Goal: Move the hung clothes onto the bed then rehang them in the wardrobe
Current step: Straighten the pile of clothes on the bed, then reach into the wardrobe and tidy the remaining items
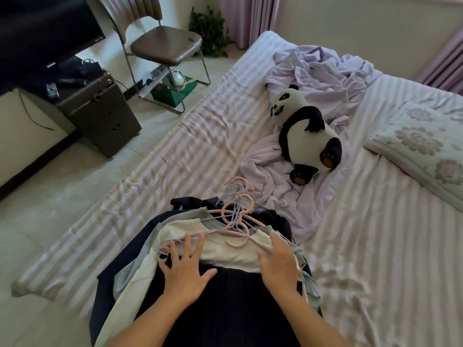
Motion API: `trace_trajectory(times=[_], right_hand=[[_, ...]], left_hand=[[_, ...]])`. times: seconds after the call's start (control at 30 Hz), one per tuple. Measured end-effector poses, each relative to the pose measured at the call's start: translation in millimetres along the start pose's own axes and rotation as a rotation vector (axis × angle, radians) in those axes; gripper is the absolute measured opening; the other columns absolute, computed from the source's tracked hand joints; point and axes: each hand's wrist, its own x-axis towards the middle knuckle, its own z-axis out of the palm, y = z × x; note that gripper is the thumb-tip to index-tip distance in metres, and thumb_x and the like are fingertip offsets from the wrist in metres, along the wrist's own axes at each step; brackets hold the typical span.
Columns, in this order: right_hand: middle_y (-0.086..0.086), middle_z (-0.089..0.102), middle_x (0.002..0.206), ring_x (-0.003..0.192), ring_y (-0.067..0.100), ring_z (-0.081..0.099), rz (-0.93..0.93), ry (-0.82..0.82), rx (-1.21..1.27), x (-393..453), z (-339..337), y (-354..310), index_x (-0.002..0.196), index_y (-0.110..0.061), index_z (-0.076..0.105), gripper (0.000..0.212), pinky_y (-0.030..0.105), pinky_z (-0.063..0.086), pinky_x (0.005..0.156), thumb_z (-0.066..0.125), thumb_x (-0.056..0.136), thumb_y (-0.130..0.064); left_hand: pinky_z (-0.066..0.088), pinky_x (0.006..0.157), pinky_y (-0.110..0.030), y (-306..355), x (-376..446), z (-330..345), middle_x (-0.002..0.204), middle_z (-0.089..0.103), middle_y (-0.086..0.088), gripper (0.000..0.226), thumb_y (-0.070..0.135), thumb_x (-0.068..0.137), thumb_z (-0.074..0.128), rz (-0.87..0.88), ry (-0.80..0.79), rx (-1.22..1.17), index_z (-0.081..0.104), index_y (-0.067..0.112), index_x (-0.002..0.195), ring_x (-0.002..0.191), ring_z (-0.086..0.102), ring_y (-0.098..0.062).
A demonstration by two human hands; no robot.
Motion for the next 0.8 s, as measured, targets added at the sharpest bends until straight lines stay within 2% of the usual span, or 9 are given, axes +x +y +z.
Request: trace_trajectory(times=[0.03,0.1,0.17,0.27,0.33,0.4,0.53,0.67,0.8], right_hand=[[-0.011,0.049,0.142,0.136,0.017,0.043,-0.088,-0.042,-0.071,-9,2,2,0.143,-0.022,0.048,0.065,0.031,0.037,0.11,0.072,0.084,-0.034],[-0.017,0.018,0.156,0.149,0.013,0.015,-0.199,-0.137,-0.196,-25,6,6,0.157,-0.027,0.019,0.092,0.035,0.017,0.122,0.066,0.082,-0.056],[-0.016,-0.003,0.16,0.151,0.017,-0.001,-0.162,-0.218,-0.292,-33,8,15,0.157,-0.029,-0.004,0.101,0.038,0.007,0.124,0.056,0.084,-0.065],[-0.007,-0.01,0.165,0.152,0.022,-0.007,-0.05,-0.27,-0.368,-36,9,26,0.153,-0.028,-0.019,0.101,0.039,0.007,0.122,0.053,0.09,-0.06],[-0.005,-0.009,0.165,0.152,0.024,-0.006,-0.039,-0.292,-0.397,-35,5,20,0.155,-0.026,-0.015,0.099,0.04,0.008,0.122,0.054,0.091,-0.057],[-0.002,-0.008,0.165,0.152,0.027,-0.004,-0.032,-0.333,-0.403,-34,0,13,0.156,-0.023,-0.012,0.099,0.041,0.01,0.122,0.056,0.091,-0.055],[0.004,-0.002,0.166,0.152,0.027,0.006,-0.026,-0.382,-0.355,-40,-28,-19,0.157,-0.018,-0.001,0.097,0.043,0.018,0.122,0.056,0.089,-0.056],[-0.009,0.034,0.156,0.142,0.013,0.034,-0.191,-0.386,-0.184,-74,-72,-79,0.152,-0.026,0.027,0.081,0.034,0.035,0.114,0.061,0.085,-0.055],[-0.023,0.045,0.141,0.133,0.003,0.041,-0.412,-0.396,-0.198,-122,-120,-136,0.146,-0.037,0.039,0.064,0.023,0.037,0.107,0.063,0.088,-0.051]], left_hand=[[0.001,0.111,-0.071,2,2,2,0.149,-0.039,0.003,0.093,0.076,0.087,0.037,-0.014,-0.006,0.01,-0.029,0.045,0.145,0.144,-0.027,-0.04],[0.001,0.111,-0.071,5,5,4,0.15,-0.041,0.002,0.093,0.076,0.087,0.036,-0.033,-0.012,0.022,-0.03,0.044,0.145,0.143,-0.029,-0.041],[0.002,0.112,-0.071,8,6,3,0.153,-0.038,0.002,0.095,0.075,0.087,0.04,-0.041,-0.025,0.004,-0.029,0.045,0.145,0.143,-0.029,-0.04],[0.0,0.113,-0.07,7,8,-7,0.159,-0.029,0.003,0.1,0.065,0.085,0.055,-0.03,-0.089,-0.068,-0.021,0.047,0.149,0.144,-0.027,-0.038],[0.0,0.115,-0.067,1,7,-22,0.163,-0.017,0.003,0.097,0.058,0.083,0.061,-0.033,-0.11,-0.214,-0.005,0.044,0.153,0.147,-0.02,-0.034],[0.015,0.119,-0.058,-6,0,-45,0.164,0.01,-0.001,0.088,0.054,0.083,0.065,-0.067,-0.039,-0.419,0.015,0.04,0.154,0.151,0.005,-0.027],[0.042,0.106,-0.034,-22,-51,-94,0.142,0.051,0.01,0.076,0.054,0.079,0.068,-0.084,0.042,-0.526,0.035,0.042,0.147,0.127,0.05,-0.009],[0.047,0.094,-0.028,-38,-125,-144,0.132,0.055,0.024,0.061,0.06,0.078,0.061,-0.034,0.092,-0.437,0.04,0.06,0.135,0.114,0.054,0.0],[0.041,0.097,-0.024,-57,-197,-182,0.138,0.05,0.024,0.064,0.06,0.082,0.062,-0.053,0.201,-0.361,0.042,0.045,0.141,0.126,0.049,-0.002]])
